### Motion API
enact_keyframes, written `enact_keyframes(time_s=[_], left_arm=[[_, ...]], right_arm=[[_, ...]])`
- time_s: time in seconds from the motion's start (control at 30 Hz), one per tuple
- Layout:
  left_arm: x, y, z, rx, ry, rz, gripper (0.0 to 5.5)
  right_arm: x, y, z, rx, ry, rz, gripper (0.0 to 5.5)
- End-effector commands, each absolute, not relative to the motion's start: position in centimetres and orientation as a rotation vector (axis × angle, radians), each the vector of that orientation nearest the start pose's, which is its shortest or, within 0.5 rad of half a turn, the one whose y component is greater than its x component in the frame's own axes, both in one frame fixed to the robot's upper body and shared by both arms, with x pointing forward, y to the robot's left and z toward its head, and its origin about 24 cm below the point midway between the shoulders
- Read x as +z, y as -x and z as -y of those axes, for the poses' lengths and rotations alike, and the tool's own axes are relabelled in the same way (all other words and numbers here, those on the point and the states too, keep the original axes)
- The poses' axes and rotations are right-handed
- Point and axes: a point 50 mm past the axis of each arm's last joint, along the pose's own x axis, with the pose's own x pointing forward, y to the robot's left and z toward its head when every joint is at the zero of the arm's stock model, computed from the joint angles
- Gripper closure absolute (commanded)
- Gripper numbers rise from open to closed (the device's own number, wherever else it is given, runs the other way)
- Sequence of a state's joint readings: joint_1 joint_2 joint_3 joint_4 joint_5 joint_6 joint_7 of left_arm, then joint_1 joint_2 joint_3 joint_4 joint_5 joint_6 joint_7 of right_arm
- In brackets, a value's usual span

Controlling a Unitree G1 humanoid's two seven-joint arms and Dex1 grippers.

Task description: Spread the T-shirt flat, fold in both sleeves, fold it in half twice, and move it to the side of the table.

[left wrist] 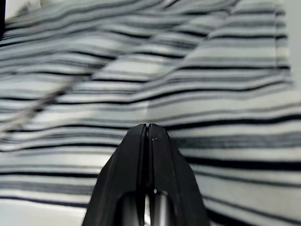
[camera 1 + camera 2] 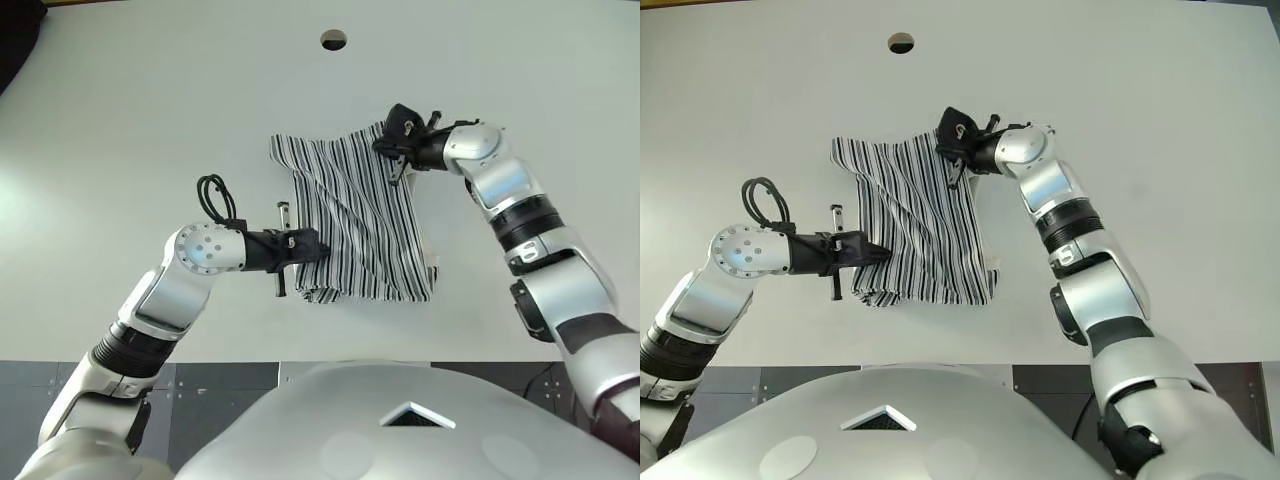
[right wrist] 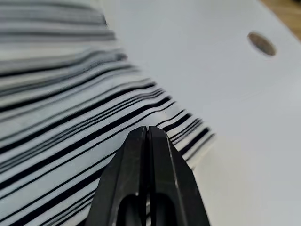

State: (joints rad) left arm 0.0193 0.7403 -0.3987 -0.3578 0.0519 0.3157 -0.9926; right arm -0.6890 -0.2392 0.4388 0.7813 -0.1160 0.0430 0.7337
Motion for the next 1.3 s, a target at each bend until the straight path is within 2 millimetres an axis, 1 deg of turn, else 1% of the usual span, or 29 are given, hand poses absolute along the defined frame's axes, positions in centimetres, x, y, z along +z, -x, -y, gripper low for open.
enact_keyframes(time_s=[0.03, 0.13, 0.2, 0.3, 0.37, 0.5, 0.57, 0.63, 0.7, 0.77, 0.83, 0.93, 1.03, 1.07, 1.1, 1.13, 1.17, 1.23, 1.3], left_arm=[[4.6, -18.6, -15.5, -1.318, -0.689, -0.527, 5.38], [4.5, -18.5, -15.5, -1.31, -0.687, -0.537, 5.38], [4.5, -18.4, -15.5, -1.306, -0.682, -0.542, 5.38], [4.1, -18.0, -15.4, -1.311, -0.673, -0.556, 5.38], [3.5, -17.8, -15.5, -1.309, -0.681, -0.569, 5.38], [3.0, -18.0, -15.7, -1.292, -0.697, -0.572, 5.38], [3.0, -18.3, -15.8, -1.28, -0.695, -0.564, 5.38], [3.0, -18.5, -15.8, -1.274, -0.689, -0.55, 5.38], [3.1, -18.8, -15.5, -1.264, -0.68, -0.516, 5.38], [3.8, -19.6, -15.2, -1.225, -0.657, -0.457, 5.38], [4.2, -20.2, -15.2, -1.196, -0.646, -0.422, 5.38], [4.6, -20.3, -15.0, -1.187, -0.623, -0.389, 5.38], [6.2, -20.8, -14.6, -1.16, -0.584, -0.259, 5.38], [7.2, -21.2, -14.6, -1.131, -0.562, -0.181, 5.38], [8.2, -21.4, -14.7, -1.102, -0.552, -0.096, 5.4], [9.1, -21.5, -14.9, -1.077, -0.555, -0.033, 5.4], [9.6, -21.5, -15.3, -1.053, -0.576, 0.013, 5.21], [9.5, -20.9, -16.6, -1.036, -0.67, 0.045, 4.95], [8.6, -19.7, -18.1, -1.059, -0.801, 0.029, 4.62]], right_arm=[[2.0, -33.8, 9.8, 1.042, 0.674, -0.469, 5.4], [0.6, -33.4, 11.8, 1.03, 0.749, -0.568, 5.4], [0.2, -33.5, 13.4, 0.99, 0.809, -0.612, 5.4], [0.4, -33.8, 16.0, 0.911, 0.843, -0.649, 5.4], [0.8, -34.0, 17.3, 0.872, 0.844, -0.661, 5.4], [1.1, -33.9, 19.0, 0.842, 0.838, -0.672, 5.4], [1.3, -33.9, 19.2, 0.834, 0.834, -0.656, 5.4], [1.8, -34.1, 18.5, 0.837, 0.818, -0.566, 5.4], [3.0, -34.6, 17.2, 0.836, 0.785, -0.407, 5.4], [5.1, -34.9, 15.4, 0.864, 0.675, -0.22, 5.4], [6.2, -34.5, 14.7, 0.893, 0.631, -0.137, 5.4], [7.0, -34.0, 14.7, 0.899, 0.636, -0.096, 5.4], [8.9, -33.5, 15.7, 0.886, 0.62, -0.017, 5.4], [9.7, -33.1, 16.1, 0.894, 0.617, 0.022, 5.4], [10.3, -32.4, 16.7, 0.904, 0.63, 0.05, 5.23], [10.6, -31.7, 17.2, 0.921, 0.664, 0.065, 5.08], [10.6, -30.9, 17.6, 0.946, 0.699, 0.064, 4.92], [9.9, -28.3, 18.4, 1.04, 0.803, 0.037, 4.6], [9.0, -25.1, 19.4, 1.155, 0.956, -0.005, 4.21]])
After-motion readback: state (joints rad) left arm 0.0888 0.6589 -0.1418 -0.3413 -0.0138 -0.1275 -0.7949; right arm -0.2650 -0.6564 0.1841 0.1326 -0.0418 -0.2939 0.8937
